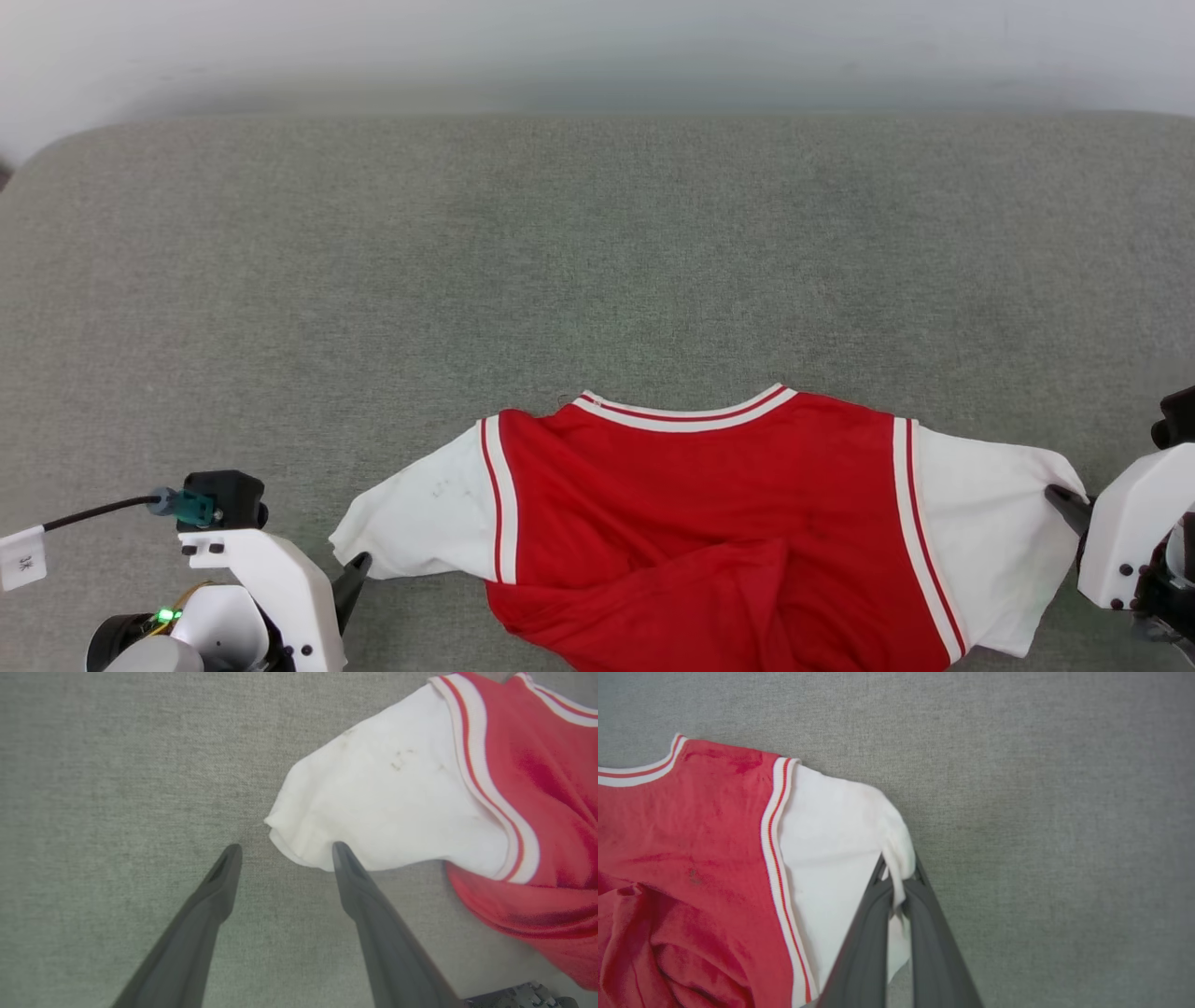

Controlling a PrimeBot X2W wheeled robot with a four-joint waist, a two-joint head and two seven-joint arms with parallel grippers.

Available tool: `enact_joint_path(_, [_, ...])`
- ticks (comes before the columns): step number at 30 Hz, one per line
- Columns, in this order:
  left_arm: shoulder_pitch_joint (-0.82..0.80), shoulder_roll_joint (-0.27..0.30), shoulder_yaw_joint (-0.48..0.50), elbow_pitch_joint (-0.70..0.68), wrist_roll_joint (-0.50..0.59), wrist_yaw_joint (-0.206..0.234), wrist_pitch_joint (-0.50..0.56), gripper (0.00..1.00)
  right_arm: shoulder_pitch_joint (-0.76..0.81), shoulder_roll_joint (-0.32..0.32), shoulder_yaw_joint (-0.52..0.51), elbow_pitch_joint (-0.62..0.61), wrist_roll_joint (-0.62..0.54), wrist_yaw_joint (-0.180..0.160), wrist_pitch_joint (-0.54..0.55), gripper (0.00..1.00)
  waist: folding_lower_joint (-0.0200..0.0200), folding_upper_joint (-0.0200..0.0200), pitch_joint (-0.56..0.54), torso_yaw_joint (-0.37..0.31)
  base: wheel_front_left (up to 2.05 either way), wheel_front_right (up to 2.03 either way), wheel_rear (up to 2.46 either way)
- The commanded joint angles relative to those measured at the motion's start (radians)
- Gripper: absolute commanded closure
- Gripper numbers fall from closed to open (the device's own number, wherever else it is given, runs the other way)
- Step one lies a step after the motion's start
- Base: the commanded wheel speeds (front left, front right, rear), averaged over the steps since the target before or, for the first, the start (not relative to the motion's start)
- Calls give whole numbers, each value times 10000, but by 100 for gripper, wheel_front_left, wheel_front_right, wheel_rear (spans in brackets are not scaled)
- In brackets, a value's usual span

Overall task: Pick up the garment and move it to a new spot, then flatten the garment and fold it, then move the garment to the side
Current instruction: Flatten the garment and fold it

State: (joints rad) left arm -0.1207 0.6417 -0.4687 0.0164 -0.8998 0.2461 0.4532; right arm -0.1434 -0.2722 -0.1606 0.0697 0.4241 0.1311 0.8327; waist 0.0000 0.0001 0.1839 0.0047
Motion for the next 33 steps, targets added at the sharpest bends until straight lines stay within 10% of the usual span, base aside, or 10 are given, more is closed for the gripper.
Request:
enact_joint_path(1, [-51,-11,40,34,-79,-18,31,0,42,69,-2,-28,-43,-7,8,100,0,-1,133,-98,0,0,0])
enact_joint_path(11, [-815,-538,-712,1525,-545,-909,1183,0,-158,294,32,-117,-75,-5,55,100,0,-1,590,-362,0,0,0])
enact_joint_path(12, [-844,-699,-820,1635,-707,-1051,1364,47,-174,294,47,-94,-78,-5,36,100,0,-1,586,-383,0,0,0])
enact_joint_path(14, [-909,-956,-936,1862,-913,-1330,1491,100,-171,303,68,-79,-62,-5,-54,100,0,-1,530,-431,0,0,0])
enact_joint_path(22, [-1559,-814,-548,2357,-464,-1720,295,100,-225,-87,262,-332,-201,-5,-774,100,0,-1,-56,-428,0,0,0])
enact_joint_path(33, [-3331,-476,439,897,1081,-680,-1807,100,-1638,-388,437,-559,-792,-8,-2526,100,0,-1,-713,-345,0,0,0])
